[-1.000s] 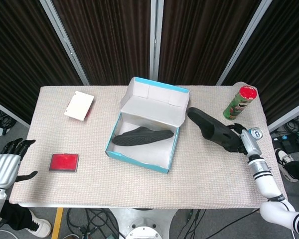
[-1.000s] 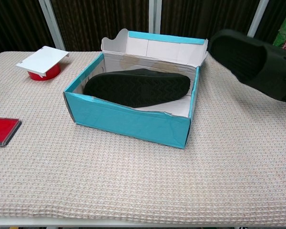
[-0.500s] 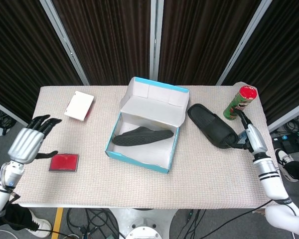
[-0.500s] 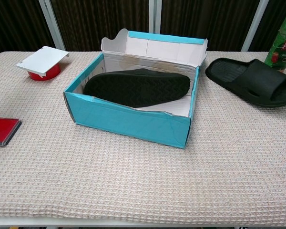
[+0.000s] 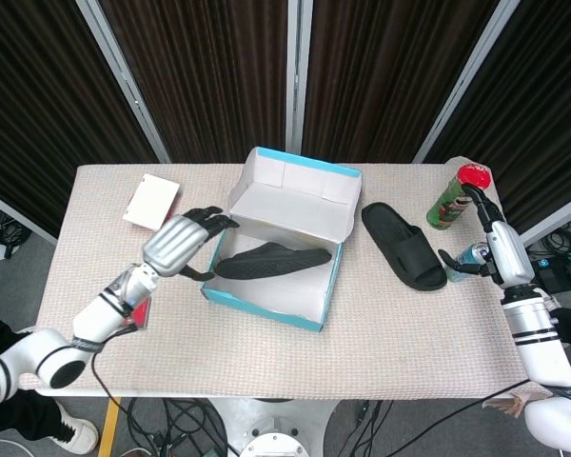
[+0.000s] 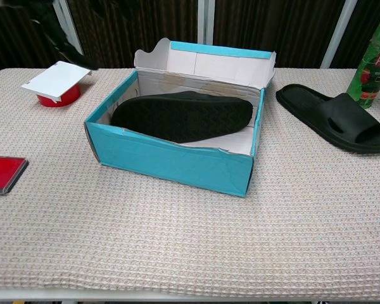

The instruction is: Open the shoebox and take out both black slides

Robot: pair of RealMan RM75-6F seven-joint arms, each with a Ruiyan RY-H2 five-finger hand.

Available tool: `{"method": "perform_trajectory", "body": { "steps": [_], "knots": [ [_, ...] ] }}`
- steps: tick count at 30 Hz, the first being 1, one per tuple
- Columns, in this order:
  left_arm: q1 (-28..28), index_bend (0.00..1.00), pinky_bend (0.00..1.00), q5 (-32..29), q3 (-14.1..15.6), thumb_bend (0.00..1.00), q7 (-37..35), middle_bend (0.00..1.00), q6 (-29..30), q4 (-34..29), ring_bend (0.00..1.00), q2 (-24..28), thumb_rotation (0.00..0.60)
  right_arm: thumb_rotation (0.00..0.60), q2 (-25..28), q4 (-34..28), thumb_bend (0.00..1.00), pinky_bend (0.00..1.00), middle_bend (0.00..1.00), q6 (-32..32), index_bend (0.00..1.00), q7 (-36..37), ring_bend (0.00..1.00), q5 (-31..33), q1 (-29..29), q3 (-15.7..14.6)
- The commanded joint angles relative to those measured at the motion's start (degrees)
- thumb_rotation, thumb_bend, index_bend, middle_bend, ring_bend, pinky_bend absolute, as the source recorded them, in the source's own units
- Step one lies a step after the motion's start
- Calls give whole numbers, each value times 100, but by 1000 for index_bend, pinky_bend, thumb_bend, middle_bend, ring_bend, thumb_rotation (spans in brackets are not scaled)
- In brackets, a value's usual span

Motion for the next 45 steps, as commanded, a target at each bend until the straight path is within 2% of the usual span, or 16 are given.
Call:
{"method": "perform_trajectory", "body": {
  "steps": [1,5,13,17,22,24,28,32,35,45],
  "knots": [
    [-552,201,246,-694,-80,65,661,224,-506,345,138,-643,600,600,-2,1,147,0,0,-61,0,-18,0,44,-1,-28],
    [-1026,201,250,-1545,-132,66,1331,225,-735,681,138,-1147,600,600,-21,40,147,0,0,-158,0,-21,0,67,19,-66],
    [-1703,201,261,-2942,-12,66,2185,225,-809,1438,138,-1951,600,600,-32,90,148,0,0,-222,0,18,0,48,31,-98],
    [-1930,201,270,-3541,169,66,2628,224,-691,1826,138,-2239,600,600,0,112,148,0,0,-237,0,37,0,10,17,-129],
    [-2014,204,324,-3916,455,70,3073,227,-426,2083,168,-2496,600,600,17,168,147,0,0,-200,0,113,0,11,-39,-150],
    [-2024,213,341,-3963,541,83,3169,235,-374,2169,174,-2598,600,600,14,198,147,0,0,-203,0,161,0,15,-55,-159],
    [-2012,282,443,-3907,694,182,3321,315,-216,2403,250,-2850,600,600,12,254,148,0,0,-199,0,240,0,-6,-88,-185],
    [-1905,470,655,-3485,663,312,3108,515,134,2678,471,-3087,600,600,17,285,147,0,0,-177,0,294,0,-15,-111,-185],
    [-1737,537,750,-3141,507,353,2543,586,264,2638,553,-3094,600,600,24,301,148,0,0,-161,0,323,0,-18,-124,-179],
    [-1265,537,756,-2463,109,352,1509,588,701,1681,557,-2404,600,600,32,294,148,0,0,-133,0,438,0,-116,-124,-174]
  ]
}}
